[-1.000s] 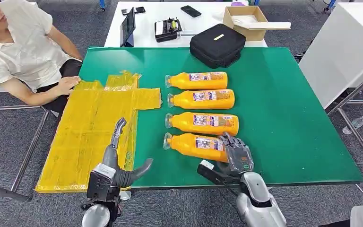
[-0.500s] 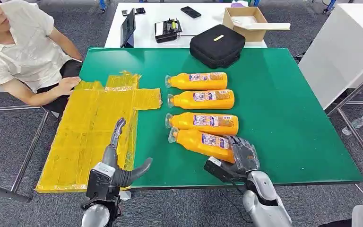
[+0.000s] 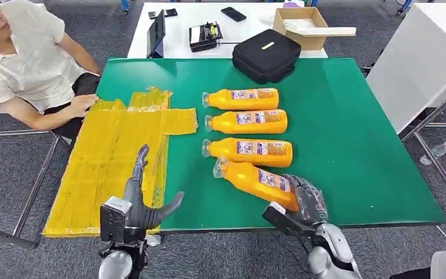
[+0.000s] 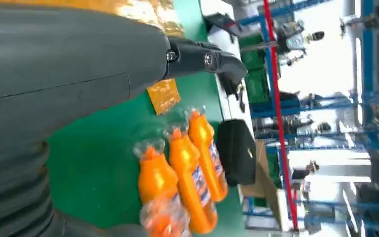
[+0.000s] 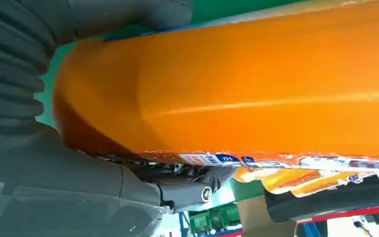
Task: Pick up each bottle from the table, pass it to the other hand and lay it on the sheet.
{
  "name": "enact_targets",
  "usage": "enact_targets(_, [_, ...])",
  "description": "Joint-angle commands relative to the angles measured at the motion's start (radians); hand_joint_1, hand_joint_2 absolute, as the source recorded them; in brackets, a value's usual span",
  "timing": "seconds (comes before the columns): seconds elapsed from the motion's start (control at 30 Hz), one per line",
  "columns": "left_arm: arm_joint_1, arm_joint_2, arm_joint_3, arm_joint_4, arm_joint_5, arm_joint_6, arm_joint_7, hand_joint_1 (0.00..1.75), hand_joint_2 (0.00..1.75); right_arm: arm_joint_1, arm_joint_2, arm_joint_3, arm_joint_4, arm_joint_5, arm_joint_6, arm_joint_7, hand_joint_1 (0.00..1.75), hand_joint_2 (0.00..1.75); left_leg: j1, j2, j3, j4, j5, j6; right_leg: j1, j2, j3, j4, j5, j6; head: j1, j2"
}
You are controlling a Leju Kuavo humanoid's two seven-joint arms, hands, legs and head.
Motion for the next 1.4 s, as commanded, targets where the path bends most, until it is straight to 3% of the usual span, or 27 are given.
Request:
enact_targets(0.03, [-0.003,-0.032,-0.022,0.085,0.196,-0.097,0.074,0.0,1.75,0.047,0.014,0.006,-0.131,-0.045,0.024,-0.037,1.75,1.75,0.0,0.0,0.002,0.0,-0.001,0.0,0.0,-0.002,0.002,0.0,-0.002,-0.003,0.0,0.0])
enact_targets(0.2, [0.006,-0.034,-0.018,0.065,0.212,-0.023,0.058,0.0,1.75,0.054,0.053,-0.005,-0.17,-0.05,0.004,-0.029,1.75,1.75,0.0,0.002,0.002,0.0,-0.002,0.001,0.001,-0.001,0.003,-0.001,-0.002,-0.005,0.0,0.0])
enact_targets(0.3, [0.017,-0.034,-0.015,0.06,0.239,-0.042,0.075,0.0,1.75,0.038,0.084,-0.009,-0.19,-0.057,-0.014,-0.044,1.75,1.75,0.0,0.001,-0.001,0.0,-0.001,0.0,0.0,0.0,-0.001,0.0,-0.001,-0.002,0.0,0.0])
enact_targets(0.5, [0.048,-0.03,-0.005,0.076,0.541,-0.196,0.146,0.0,1.75,-0.034,0.133,0.007,-0.196,-0.081,-0.03,-0.101,1.75,1.75,0.0,0.005,-0.002,0.0,-0.001,0.0,0.0,0.003,-0.003,0.0,0.0,-0.002,0.0,0.0])
enact_targets(0.7, [0.038,-0.023,-0.025,0.106,0.57,-0.212,0.158,0.0,1.75,-0.099,0.2,0.012,-0.183,-0.088,-0.062,-0.126,1.75,1.75,0.0,0.005,-0.003,-0.001,-0.001,0.0,0.0,0.003,-0.004,0.0,0.0,-0.003,0.0,0.0])
enact_targets(1.07, [-0.012,-0.019,-0.062,0.151,0.618,-0.254,0.13,0.0,1.75,-0.186,0.239,0.151,-0.07,-0.084,-0.014,-0.135,1.75,1.75,0.0,0.006,-0.003,-0.001,-0.001,0.0,0.001,0.004,-0.003,0.0,0.0,-0.004,0.0,0.0])
enact_targets(1.4, [-0.061,-0.034,-0.06,0.172,0.561,-0.178,0.085,0.0,1.75,-0.147,0.233,0.223,-0.059,-0.099,-0.021,-0.146,1.75,1.75,0.001,0.001,-0.005,0.0,0.0,0.001,0.001,-0.001,-0.004,0.0,-0.001,-0.003,0.0,0.0])
